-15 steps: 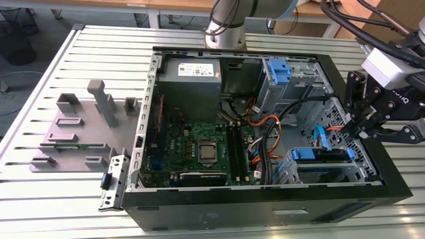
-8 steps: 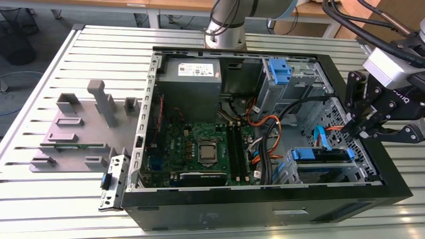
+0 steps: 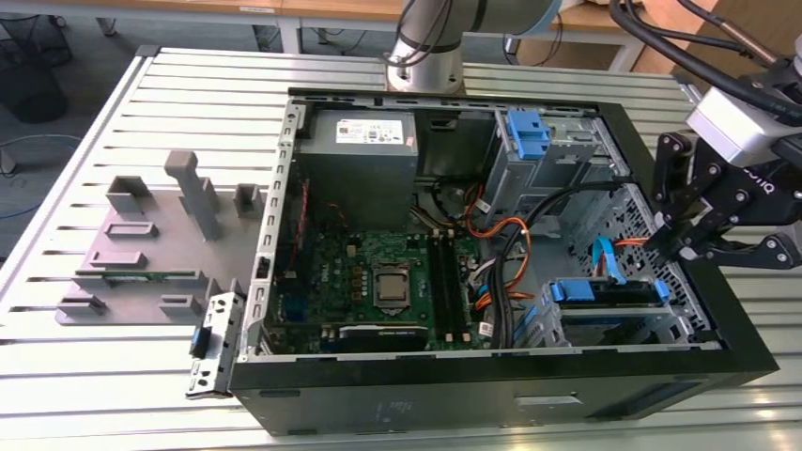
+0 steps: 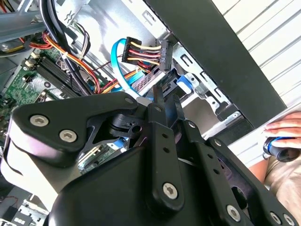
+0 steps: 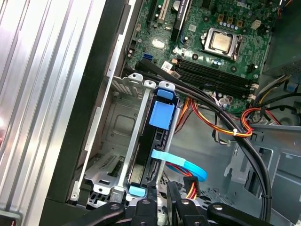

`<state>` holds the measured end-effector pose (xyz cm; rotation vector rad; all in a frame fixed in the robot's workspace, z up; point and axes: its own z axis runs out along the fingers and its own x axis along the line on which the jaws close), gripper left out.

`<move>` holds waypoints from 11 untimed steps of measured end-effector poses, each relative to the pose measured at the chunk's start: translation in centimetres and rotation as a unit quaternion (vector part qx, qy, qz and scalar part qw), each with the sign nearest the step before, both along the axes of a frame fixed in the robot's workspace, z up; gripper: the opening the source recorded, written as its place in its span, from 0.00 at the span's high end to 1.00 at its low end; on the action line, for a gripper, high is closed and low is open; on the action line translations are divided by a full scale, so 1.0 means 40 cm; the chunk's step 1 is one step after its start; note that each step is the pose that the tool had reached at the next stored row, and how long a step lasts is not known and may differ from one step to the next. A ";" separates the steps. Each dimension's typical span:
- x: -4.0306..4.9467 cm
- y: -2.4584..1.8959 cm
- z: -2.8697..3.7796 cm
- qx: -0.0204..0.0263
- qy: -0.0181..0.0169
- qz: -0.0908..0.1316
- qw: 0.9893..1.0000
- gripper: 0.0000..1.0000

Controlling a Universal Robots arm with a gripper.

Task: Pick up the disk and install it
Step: 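Insert the second disk wire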

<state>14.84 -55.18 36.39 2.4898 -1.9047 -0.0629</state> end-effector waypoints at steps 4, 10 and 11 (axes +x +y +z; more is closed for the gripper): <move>0.000 0.000 0.002 0.000 0.000 0.000 1.000 0.76; 0.000 0.000 0.002 0.000 0.000 0.000 1.000 0.76; 0.000 0.000 0.002 0.000 0.000 0.000 1.000 0.76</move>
